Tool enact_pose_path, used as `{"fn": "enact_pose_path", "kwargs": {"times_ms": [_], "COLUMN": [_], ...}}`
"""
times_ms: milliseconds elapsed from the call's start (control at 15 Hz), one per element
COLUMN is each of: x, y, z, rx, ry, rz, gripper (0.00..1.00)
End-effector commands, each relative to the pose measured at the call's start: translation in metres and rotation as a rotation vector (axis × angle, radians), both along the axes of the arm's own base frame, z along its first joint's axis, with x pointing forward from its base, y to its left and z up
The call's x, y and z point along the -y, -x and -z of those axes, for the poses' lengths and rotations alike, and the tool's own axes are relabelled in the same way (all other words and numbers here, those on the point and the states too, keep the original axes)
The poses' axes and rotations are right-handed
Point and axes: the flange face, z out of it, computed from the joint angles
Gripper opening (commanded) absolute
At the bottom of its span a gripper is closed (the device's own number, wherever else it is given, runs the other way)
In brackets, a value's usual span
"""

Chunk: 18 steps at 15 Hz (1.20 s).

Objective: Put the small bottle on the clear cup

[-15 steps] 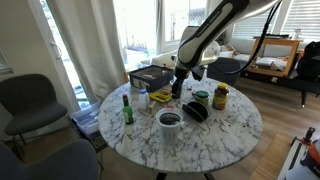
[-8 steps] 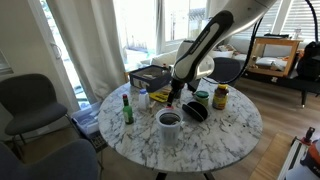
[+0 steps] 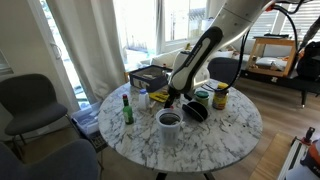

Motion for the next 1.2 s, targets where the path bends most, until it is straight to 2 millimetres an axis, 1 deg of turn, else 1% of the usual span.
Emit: {"fn": "enact_pose_path", "kwargs": {"times_ms": [0, 67, 133, 200, 267, 333, 400, 467, 533, 600, 667, 733, 800, 933, 1133], "x": [0.001, 0.001, 0.002, 0.002, 0.001, 0.001, 0.000, -0.002, -0.004, -0.006, -0.008, -0.009, -0.008, 0.000, 0.031], "y": [-0.009, -0.010, -0.011, -0.011, -0.011, -0.011, -0.010, -0.007, -0.005, -0.002, 0.000, 0.002, 0.003, 0.005, 0.012], "z": [0.011, 0.012, 0.013, 0.013, 0.012, 0.011, 0.010, 0.008, 0.004, -0.002, -0.008, -0.017, -0.029, -0.057, -0.096], "rx": [0.006, 0.005, 0.002, -0.004, -0.011, -0.013, -0.016, -0.032, -0.036, -0.037, -0.033, -0.023, -0.005, 0.023, 0.013], "ry": [-0.006, -0.010, -0.012, -0.011, -0.014, -0.017, -0.021, -0.021, -0.020, -0.018, -0.019, -0.020, -0.022, -0.029, -0.069], "rz": [0.004, 0.005, 0.007, 0.012, 0.016, 0.018, 0.022, 0.029, 0.031, 0.035, 0.038, 0.042, 0.045, 0.055, 0.083], "gripper": [0.96, 0.93, 0.80, 0.69, 0.66, 0.59, 0.49, 0.42, 0.35, 0.26, 0.23, 0.23, 0.23, 0.23, 0.23]}}
